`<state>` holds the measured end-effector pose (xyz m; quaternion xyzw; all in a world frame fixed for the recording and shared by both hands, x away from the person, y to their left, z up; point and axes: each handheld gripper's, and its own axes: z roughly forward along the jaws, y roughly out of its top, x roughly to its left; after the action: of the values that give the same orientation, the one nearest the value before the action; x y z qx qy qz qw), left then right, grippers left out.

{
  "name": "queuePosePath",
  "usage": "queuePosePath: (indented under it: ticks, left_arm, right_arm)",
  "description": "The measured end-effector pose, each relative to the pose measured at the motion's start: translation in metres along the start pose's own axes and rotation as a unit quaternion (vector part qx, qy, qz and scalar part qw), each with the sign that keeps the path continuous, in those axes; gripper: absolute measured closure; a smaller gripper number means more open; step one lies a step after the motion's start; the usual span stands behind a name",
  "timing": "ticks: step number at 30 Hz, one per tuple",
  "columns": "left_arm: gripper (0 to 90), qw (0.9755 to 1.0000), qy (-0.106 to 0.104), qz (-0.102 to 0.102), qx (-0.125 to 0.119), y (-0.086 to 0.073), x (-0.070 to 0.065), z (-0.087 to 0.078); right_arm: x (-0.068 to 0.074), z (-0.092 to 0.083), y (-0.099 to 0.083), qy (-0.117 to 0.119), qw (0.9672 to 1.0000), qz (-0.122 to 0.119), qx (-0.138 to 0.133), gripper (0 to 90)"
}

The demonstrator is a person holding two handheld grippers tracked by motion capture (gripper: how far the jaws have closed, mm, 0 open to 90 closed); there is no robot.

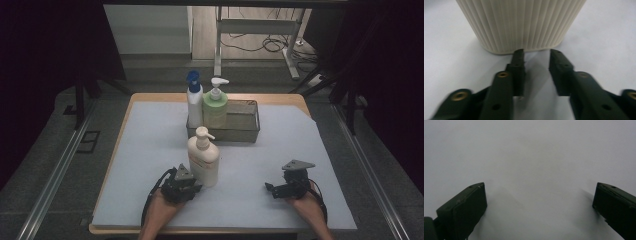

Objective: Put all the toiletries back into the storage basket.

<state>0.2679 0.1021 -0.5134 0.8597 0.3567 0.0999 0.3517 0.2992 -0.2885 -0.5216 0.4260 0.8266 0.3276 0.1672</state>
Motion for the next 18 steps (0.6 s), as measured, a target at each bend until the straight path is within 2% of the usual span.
queuePosePath:
  ticks: [3, 10, 16, 18]
  left_arm:
    - [50.7, 1.0, 0.008, 0.0, 0.0, -0.003, 0.001, -0.002]
    - [28.2, 0.9992, 0.04, -0.003, -0.002, -0.01, 0.004, -0.01]
    - [14.2, 0.9981, 0.058, -0.02, -0.006, -0.015, 0.011, -0.016]
    - [13.2, 0.9976, 0.064, -0.026, -0.008, -0.018, 0.014, -0.018]
  right_arm:
    - [0.0, 0.0, 0.0, 0.0, 1.0, -0.001, 0.0, 0.0]
    - [0.001, -0.001, 0.001, 0.0, 1.0, -0.002, 0.004, 0.4]
    - [0.005, -0.007, 0.003, 0.012, 0.9998, -0.017, -0.001, 0.7]
    - [0.006, -0.008, 0.005, 0.012, 0.9997, -0.02, -0.007, 0.3]
